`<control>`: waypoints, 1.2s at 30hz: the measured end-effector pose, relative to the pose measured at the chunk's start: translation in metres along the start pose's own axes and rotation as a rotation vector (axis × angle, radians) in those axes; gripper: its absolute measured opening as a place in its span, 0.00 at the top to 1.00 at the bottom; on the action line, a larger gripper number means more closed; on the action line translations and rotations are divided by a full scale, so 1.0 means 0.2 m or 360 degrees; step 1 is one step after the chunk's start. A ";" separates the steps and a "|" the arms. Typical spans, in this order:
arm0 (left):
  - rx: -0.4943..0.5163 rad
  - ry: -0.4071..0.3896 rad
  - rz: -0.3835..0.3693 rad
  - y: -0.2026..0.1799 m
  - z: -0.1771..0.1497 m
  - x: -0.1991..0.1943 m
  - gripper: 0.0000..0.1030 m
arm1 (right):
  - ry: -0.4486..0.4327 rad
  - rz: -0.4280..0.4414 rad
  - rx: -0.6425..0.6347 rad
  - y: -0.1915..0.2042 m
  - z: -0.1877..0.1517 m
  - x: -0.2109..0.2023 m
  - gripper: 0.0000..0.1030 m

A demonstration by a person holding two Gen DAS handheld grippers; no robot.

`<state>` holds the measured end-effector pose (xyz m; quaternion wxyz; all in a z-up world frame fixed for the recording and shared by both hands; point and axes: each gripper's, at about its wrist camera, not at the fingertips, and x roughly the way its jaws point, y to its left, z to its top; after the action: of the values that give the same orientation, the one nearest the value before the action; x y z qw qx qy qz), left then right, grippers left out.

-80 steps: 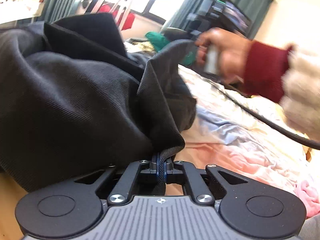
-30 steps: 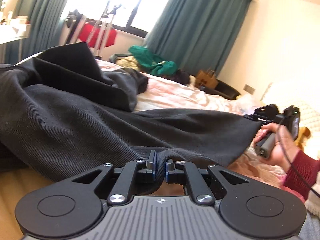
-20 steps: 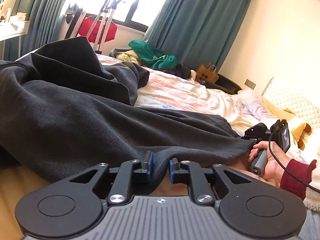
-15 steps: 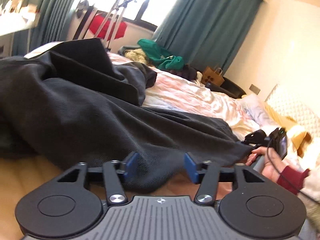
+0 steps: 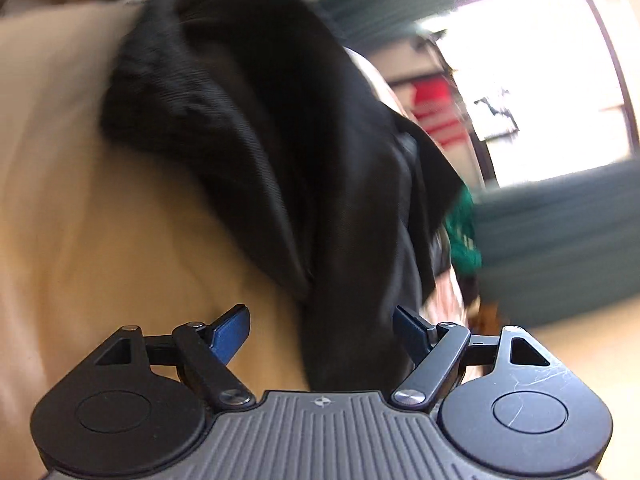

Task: Fold clothes
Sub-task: 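Grasp the knit cuff with the left tool while the right tool holds the leg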

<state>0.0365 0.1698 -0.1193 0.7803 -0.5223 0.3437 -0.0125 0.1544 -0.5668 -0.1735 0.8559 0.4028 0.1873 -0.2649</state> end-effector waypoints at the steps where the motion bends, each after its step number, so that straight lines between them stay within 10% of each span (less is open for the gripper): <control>1: -0.0041 -0.0021 0.0023 0.02 0.01 0.02 0.26 | -0.0001 0.0000 0.0013 0.00 0.00 0.00 0.94; 9: -0.0376 -0.0360 0.0046 0.12 0.09 -0.06 0.40 | -0.0051 0.0013 0.0093 -0.02 0.01 0.00 0.95; 14: -0.0568 -0.0435 0.0161 0.17 0.17 -0.13 0.75 | -0.0130 0.0021 0.0116 -0.02 0.02 -0.01 0.95; 24: -0.0117 -0.0362 0.0369 -0.13 0.40 -0.56 0.85 | -0.0180 0.0014 0.0337 -0.16 0.05 -0.04 0.95; 31: -0.0010 -0.0198 0.0526 -0.02 0.67 -0.99 0.85 | -0.0415 -0.0013 0.0361 -0.22 0.13 -0.23 0.95; 36: 0.0148 -0.0097 0.0651 0.13 0.68 -1.05 0.84 | -0.0326 -0.0259 0.0329 -0.29 0.10 -0.23 0.95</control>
<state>-0.0581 0.3700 -0.0021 0.7999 -0.4052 0.4179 0.1462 0.0844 -0.6003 -0.1707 0.8003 0.4431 0.1028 -0.3907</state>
